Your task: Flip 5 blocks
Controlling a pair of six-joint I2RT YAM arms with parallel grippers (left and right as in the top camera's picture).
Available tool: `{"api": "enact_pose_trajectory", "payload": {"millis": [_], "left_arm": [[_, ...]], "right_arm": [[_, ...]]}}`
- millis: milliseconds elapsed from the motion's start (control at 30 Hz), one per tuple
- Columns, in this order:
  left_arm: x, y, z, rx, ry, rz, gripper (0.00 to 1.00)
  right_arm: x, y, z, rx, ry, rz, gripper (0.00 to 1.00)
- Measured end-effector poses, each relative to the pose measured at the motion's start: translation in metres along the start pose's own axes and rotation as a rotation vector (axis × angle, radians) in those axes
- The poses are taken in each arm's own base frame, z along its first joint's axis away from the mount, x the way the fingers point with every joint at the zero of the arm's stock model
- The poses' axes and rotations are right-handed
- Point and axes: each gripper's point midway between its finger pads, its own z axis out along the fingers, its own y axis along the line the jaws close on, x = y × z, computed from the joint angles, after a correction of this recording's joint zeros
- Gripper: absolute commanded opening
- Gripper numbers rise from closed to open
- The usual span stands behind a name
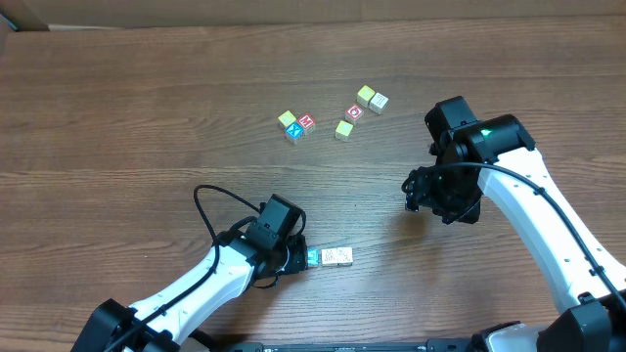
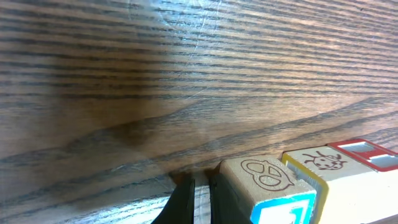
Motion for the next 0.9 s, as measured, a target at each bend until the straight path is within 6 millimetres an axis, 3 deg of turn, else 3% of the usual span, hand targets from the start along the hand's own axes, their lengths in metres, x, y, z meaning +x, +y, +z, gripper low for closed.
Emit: {"api": "enact_pose_trajectory", "payload": {"millis": [900], "left_arm": [[0.0014, -0.0085, -0.0001, 0.045, 0.014, 0.007, 0.04]], "right_arm": [[-0.0002, -0.0001, 0.0, 0.0, -0.001, 0.0, 0.72]]}}
